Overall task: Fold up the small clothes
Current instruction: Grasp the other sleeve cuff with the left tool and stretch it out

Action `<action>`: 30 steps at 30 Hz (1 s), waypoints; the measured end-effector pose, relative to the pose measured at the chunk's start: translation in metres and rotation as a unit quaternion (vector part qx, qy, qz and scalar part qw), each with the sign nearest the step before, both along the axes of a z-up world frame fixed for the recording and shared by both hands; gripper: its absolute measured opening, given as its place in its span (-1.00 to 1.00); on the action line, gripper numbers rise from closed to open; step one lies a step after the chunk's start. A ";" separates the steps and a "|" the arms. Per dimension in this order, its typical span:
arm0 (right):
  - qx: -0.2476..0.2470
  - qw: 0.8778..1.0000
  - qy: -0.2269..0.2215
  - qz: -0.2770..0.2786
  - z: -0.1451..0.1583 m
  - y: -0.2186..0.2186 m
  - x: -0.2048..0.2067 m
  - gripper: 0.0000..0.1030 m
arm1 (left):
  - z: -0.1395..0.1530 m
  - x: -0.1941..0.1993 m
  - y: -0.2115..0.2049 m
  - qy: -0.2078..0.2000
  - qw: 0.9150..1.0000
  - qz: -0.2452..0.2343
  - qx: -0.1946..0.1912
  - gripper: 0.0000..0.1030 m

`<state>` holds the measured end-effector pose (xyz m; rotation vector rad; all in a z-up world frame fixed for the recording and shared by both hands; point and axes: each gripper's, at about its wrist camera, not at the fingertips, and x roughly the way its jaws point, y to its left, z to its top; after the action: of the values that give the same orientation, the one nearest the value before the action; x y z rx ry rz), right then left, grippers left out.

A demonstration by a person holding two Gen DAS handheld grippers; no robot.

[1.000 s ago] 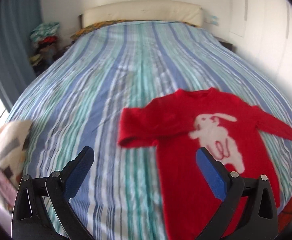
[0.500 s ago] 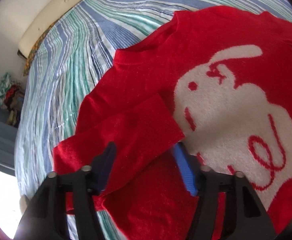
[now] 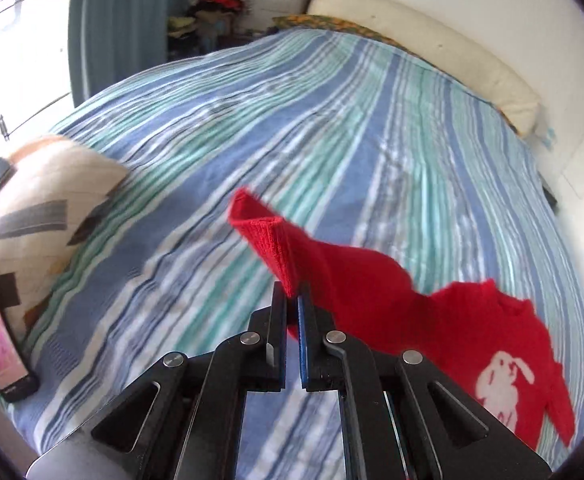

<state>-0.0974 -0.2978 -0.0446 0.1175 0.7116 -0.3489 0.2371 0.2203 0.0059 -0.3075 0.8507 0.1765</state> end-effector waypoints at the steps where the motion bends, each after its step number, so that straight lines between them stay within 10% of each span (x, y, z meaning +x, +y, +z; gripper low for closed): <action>1: 0.000 1.000 0.002 0.000 0.000 0.000 0.001 0.73 | -0.005 -0.005 0.010 0.007 1.000 0.009 -0.004 -0.94; 11: -0.036 0.999 0.024 0.020 -0.003 0.017 0.006 0.73 | -0.019 -0.044 0.051 0.004 0.995 0.077 -0.069 -0.94; 18: -0.032 0.999 0.024 0.017 -0.004 0.015 0.007 0.73 | -0.087 -0.063 0.056 0.096 0.989 0.106 -0.044 -0.90; 20: -0.033 0.999 0.024 0.019 -0.004 0.014 0.008 0.73 | -0.099 -0.068 0.053 0.124 0.986 0.110 -0.016 -0.68; 24: -0.035 0.999 0.025 0.019 -0.005 0.015 0.007 0.73 | -0.086 -0.098 0.068 0.076 0.984 0.160 -0.001 0.40; 30: -0.035 0.999 0.030 0.019 -0.007 0.016 0.009 0.73 | -0.096 -0.083 0.102 0.071 0.982 0.166 -0.051 0.43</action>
<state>-0.0884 -0.2817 -0.0512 0.0268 0.7582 -0.3410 0.1541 0.3226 -0.0900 -0.5387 0.9465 0.4716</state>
